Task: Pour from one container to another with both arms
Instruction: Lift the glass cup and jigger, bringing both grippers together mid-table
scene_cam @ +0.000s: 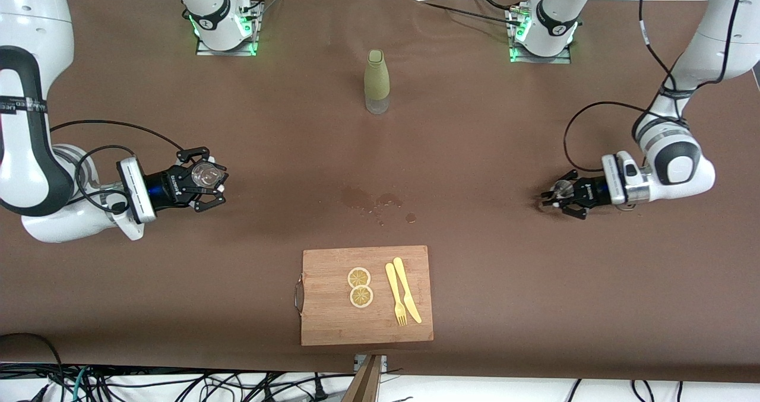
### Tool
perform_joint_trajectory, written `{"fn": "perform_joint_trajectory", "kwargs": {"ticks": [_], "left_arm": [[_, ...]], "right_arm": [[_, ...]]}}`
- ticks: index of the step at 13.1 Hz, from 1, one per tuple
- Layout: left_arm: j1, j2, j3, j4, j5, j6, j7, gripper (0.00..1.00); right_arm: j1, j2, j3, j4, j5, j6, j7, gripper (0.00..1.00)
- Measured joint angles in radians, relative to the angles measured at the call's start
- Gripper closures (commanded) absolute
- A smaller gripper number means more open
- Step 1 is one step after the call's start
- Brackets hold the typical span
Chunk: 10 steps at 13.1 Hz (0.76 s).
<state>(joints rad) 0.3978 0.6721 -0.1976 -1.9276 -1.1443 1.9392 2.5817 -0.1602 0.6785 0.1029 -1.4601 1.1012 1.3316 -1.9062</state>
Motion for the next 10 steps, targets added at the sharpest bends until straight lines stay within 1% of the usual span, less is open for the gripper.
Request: {"fn": "perform_joint_trajectory", "kwargs": {"ticks": [2, 4, 7, 10], "left_arm": [[-0.015, 0.0, -0.078, 0.001, -0.034, 0.091, -0.07, 1.0], [-0.032, -0.001, -0.149, 0.001, -0.102, 0.17, -0.107, 1.0], [-0.098, 0.0, -0.219, 0.0, -0.25, 0.312, -0.123, 1.0], [-0.185, 0.0, -0.258, 0.001, -0.399, 0.448, -0.123, 1.0]], "right_arm": [[0.021, -0.026, 0.001, 0.0, -0.016, 0.062, 0.036, 1.0], [0.056, -0.037, 0.003, 0.0, -0.018, 0.138, 0.07, 1.0], [0.125, -0.051, 0.006, 0.0, -0.018, 0.264, 0.138, 1.0], [0.191, -0.061, 0.012, 0.0, -0.017, 0.415, 0.163, 1.0]]}}
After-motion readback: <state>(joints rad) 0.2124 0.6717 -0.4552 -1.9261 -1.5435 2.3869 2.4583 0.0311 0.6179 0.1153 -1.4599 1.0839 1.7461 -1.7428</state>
